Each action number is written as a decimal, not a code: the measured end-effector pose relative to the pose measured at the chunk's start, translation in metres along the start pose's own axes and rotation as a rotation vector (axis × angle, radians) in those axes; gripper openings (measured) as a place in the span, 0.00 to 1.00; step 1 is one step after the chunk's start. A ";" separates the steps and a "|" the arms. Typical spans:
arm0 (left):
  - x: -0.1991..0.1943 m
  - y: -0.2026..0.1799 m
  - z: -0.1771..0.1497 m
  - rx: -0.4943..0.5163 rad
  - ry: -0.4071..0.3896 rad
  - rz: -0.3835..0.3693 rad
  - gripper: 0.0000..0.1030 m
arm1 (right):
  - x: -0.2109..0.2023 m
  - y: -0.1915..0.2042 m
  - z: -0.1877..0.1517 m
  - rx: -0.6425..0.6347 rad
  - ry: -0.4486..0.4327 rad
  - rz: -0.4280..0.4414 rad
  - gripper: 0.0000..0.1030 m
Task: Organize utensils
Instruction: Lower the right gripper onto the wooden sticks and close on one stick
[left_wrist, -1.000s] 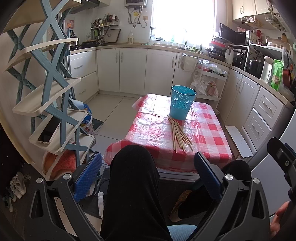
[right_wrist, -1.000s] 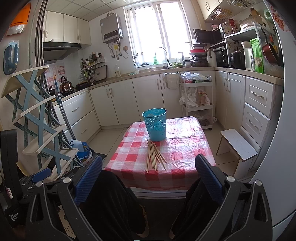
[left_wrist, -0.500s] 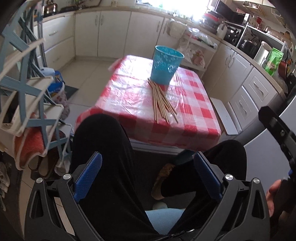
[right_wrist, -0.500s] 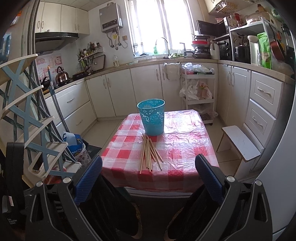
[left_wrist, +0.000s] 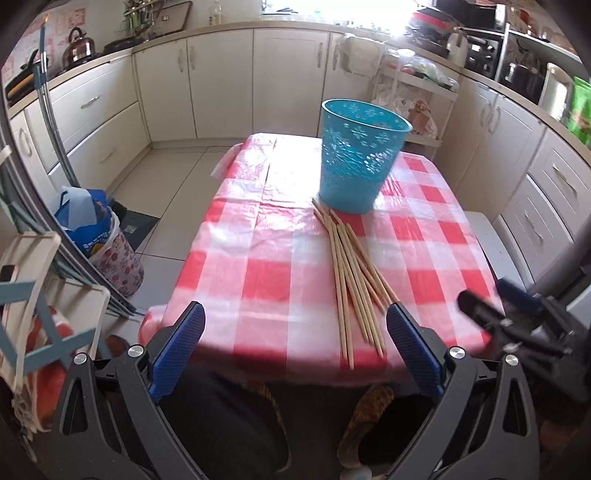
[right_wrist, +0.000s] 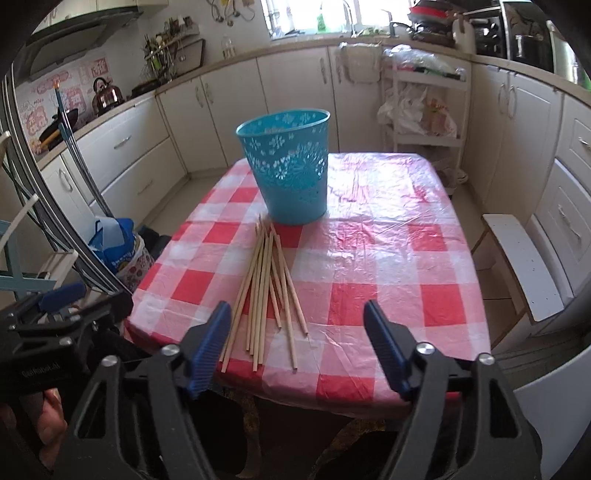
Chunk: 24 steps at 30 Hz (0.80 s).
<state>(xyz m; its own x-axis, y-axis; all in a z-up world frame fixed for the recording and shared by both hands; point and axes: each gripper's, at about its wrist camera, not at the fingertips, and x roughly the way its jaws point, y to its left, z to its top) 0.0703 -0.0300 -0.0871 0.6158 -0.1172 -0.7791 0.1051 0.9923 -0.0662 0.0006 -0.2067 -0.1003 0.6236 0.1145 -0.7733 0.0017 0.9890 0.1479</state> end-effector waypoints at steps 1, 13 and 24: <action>0.009 0.001 0.005 -0.010 0.000 0.005 0.92 | 0.017 -0.001 0.003 -0.014 0.020 0.021 0.55; 0.073 0.008 0.032 -0.047 0.031 0.021 0.92 | 0.155 0.007 0.040 -0.090 0.204 0.135 0.19; 0.130 -0.014 0.040 -0.011 0.081 -0.022 0.91 | 0.160 -0.031 0.041 0.016 0.193 0.194 0.04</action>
<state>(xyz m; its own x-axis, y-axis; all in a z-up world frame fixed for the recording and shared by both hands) 0.1799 -0.0612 -0.1628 0.5481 -0.1356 -0.8254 0.1093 0.9899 -0.0901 0.1323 -0.2226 -0.2033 0.4531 0.3194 -0.8323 -0.0898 0.9452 0.3139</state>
